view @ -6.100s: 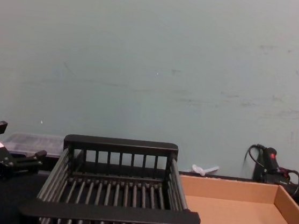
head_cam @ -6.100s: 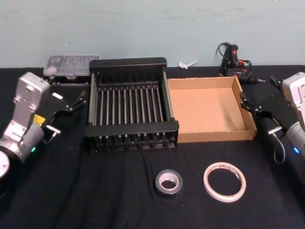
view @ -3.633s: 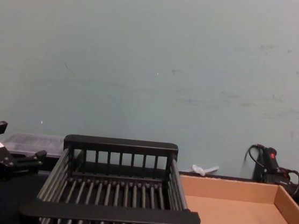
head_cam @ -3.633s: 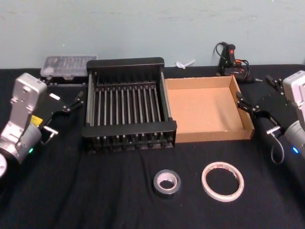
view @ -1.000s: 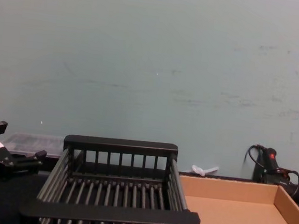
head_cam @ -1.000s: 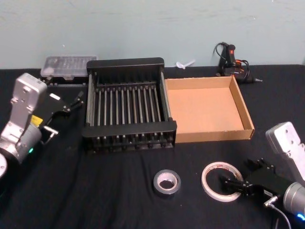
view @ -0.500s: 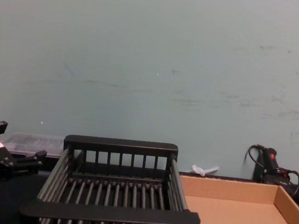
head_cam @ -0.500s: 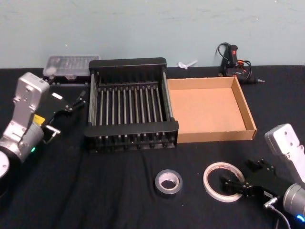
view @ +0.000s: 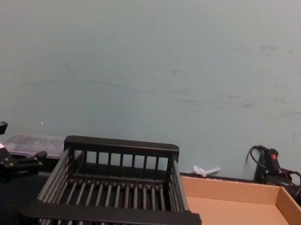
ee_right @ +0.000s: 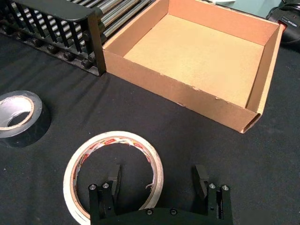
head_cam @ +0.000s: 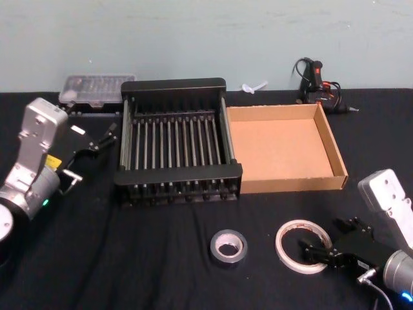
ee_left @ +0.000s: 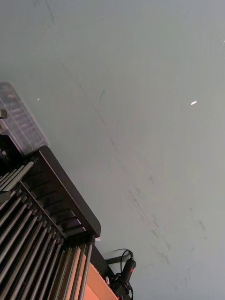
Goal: Pick up the white tape and place it into the black box , Pick up the silver tape and place it into the brown box.
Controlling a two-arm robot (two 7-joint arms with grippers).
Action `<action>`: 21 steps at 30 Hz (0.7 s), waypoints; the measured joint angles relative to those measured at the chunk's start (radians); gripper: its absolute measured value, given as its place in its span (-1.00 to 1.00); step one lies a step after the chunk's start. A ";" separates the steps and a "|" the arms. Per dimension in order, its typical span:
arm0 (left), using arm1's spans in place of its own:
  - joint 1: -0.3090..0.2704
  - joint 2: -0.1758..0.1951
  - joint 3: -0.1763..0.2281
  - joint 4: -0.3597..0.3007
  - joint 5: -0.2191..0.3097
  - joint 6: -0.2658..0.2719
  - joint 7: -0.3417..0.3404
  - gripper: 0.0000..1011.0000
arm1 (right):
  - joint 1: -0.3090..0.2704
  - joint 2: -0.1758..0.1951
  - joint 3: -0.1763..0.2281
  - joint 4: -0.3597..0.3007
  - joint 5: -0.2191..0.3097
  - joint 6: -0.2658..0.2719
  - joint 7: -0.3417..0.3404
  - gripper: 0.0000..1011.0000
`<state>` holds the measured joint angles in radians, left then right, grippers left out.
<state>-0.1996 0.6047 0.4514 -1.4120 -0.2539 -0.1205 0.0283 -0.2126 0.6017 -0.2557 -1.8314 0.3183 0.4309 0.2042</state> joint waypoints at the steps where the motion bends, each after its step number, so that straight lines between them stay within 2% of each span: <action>1: 0.000 0.000 0.000 0.000 0.000 0.000 0.000 0.98 | 0.000 0.000 0.000 0.000 0.000 0.000 0.000 0.98; 21: 0.000 0.000 0.000 0.000 0.000 0.000 0.000 0.98 | 0.001 0.002 -0.002 -0.001 0.003 -0.002 -0.002 0.98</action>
<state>-0.1996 0.6047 0.4514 -1.4120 -0.2539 -0.1205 0.0283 -0.2121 0.6040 -0.2573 -1.8325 0.3209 0.4293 0.2024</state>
